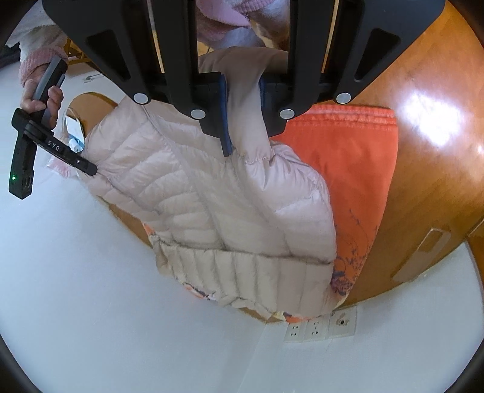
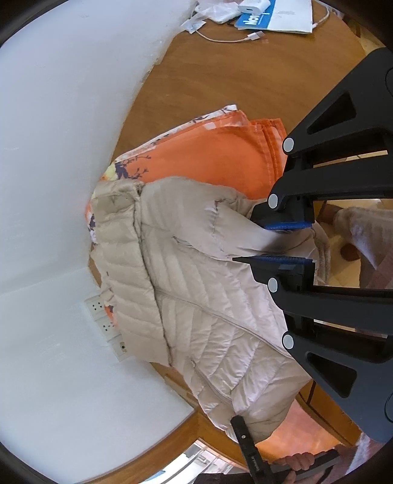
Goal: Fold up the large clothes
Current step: 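Lift the hem with both grippers and fold it toward the collar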
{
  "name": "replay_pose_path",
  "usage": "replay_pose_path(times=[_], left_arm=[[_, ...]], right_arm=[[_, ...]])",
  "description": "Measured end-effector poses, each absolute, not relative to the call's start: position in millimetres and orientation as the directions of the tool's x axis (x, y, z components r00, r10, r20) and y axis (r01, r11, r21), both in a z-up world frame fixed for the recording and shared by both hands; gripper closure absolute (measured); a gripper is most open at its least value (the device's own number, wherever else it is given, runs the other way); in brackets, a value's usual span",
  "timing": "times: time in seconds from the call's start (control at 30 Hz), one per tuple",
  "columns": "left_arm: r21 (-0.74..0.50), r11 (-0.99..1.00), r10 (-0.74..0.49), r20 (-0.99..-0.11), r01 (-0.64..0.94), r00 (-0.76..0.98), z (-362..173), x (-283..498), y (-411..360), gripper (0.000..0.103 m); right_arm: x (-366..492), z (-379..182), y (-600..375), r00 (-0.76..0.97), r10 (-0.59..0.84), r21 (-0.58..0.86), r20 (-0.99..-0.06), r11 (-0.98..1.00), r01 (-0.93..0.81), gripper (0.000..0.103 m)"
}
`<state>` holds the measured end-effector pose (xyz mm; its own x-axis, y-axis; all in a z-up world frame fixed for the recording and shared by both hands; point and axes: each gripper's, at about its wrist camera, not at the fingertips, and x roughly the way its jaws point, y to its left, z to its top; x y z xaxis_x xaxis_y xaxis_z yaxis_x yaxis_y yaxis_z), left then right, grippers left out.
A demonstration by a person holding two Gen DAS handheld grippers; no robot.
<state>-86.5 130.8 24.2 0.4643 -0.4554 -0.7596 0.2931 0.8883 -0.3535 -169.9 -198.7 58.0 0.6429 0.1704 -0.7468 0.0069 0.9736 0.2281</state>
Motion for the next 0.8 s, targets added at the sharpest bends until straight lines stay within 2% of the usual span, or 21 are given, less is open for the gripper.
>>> replay_pose_path(times=[0.4,0.8], left_arm=[[-0.323,0.89,-0.452,-0.72,0.323,0.527,54,-49,127,0.088],[-0.288,0.914,-0.405,-0.692,0.285,0.598,79,19,112,0.088]], right_arm=[[-138,84,-203,0.701,0.161,0.219,-0.695,0.976,-0.008,0.09],[-59,103,-224,0.735,0.184,0.229,-0.653,0.973,-0.04,0.09]])
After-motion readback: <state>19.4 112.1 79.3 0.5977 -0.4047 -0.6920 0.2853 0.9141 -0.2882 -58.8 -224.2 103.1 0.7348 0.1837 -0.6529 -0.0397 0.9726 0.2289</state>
